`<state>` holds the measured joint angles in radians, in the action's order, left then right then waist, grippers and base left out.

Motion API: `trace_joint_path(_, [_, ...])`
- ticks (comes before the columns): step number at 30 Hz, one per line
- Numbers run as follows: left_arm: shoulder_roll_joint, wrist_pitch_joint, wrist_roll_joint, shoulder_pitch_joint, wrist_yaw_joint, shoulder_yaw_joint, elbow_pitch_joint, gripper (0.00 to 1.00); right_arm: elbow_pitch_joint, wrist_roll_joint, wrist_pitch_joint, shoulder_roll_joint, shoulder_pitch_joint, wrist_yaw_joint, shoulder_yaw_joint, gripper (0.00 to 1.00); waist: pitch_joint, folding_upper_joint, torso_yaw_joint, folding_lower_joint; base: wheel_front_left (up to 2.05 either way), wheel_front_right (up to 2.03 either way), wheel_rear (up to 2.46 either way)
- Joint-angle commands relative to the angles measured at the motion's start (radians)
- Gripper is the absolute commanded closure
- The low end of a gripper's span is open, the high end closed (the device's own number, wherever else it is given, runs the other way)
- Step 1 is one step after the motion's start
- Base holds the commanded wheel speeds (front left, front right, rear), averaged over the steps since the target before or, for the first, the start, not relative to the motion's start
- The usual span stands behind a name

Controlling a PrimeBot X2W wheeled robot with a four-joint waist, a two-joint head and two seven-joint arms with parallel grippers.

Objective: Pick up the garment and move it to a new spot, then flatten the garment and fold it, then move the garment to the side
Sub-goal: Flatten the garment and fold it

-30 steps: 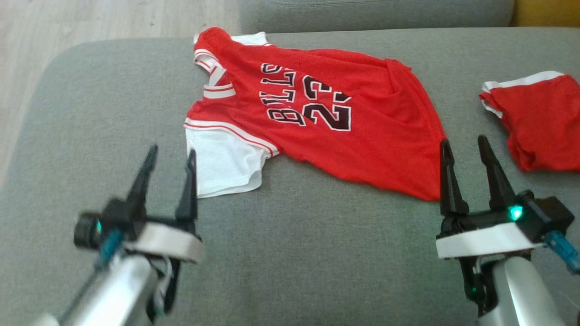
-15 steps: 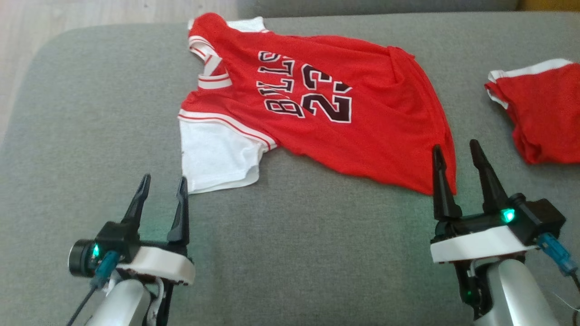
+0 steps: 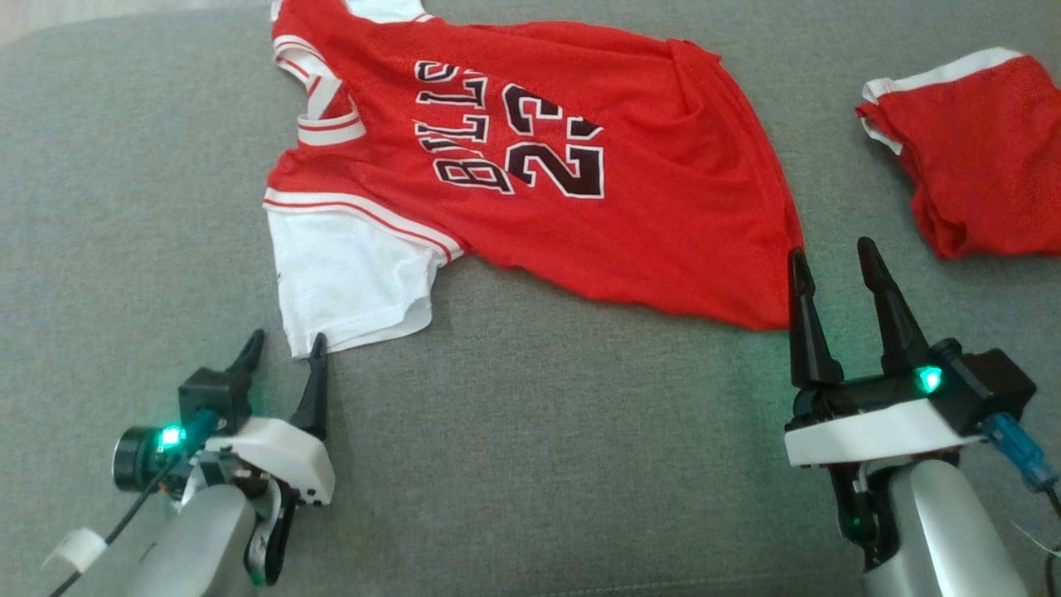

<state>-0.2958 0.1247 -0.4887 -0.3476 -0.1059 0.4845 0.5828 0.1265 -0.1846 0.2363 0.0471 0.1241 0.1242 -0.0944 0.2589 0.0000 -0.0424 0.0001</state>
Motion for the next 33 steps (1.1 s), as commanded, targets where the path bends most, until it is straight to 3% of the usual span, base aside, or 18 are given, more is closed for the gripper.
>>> trace_joint_path(1, [-0.03,-0.001,0.002,-0.045,-0.006,-0.034,-0.008,0.0,-0.029,0.0,0.004,0.003,0.031,0.007,-0.027,0.0,0.008,0.0,-0.009,-0.0001,0.0,0.0,0.0])
trace_joint_path(17, [-0.018,-0.009,-0.042,-0.097,0.019,-0.044,0.1,0.0,-0.015,-0.004,0.014,0.003,0.037,0.007,-0.034,0.0,0.024,0.0,-0.023,-0.0001,0.0,0.0,0.0])
trace_joint_path(18, [-0.017,-0.015,-0.045,-0.1,0.024,-0.042,0.106,0.21,-0.015,-0.004,0.015,0.003,0.037,0.007,-0.034,0.0,0.024,0.0,-0.023,-0.0001,0.0,0.0,0.0])
trace_joint_path(19, [-0.016,-0.017,-0.048,-0.103,0.028,-0.042,0.109,0.8,-0.014,-0.005,0.015,0.003,0.037,0.007,-0.035,0.0,0.025,0.0,-0.024,-0.0001,0.0,0.0,0.0])
trace_joint_path(20, [-0.015,-0.019,-0.051,-0.105,0.032,-0.041,0.112,1.0,-0.014,-0.004,0.015,0.003,0.038,0.007,-0.035,0.0,0.024,0.0,-0.024,-0.0001,0.0,0.0,0.0])
trace_joint_path(25, [-0.014,0.009,-0.055,-0.105,0.04,-0.04,0.105,1.0,0.009,-0.003,-0.005,0.003,0.027,0.007,-0.021,0.0,0.016,0.0,-0.024,-0.0001,0.0,0.0,0.0])
trace_joint_path(33, [-0.008,0.118,-0.052,-0.072,-0.013,-0.088,-0.017,1.0,0.104,-0.013,-0.095,0.003,-0.028,0.007,0.014,0.0,-0.03,0.0,-0.012,-0.0001,0.0,0.0,0.0])
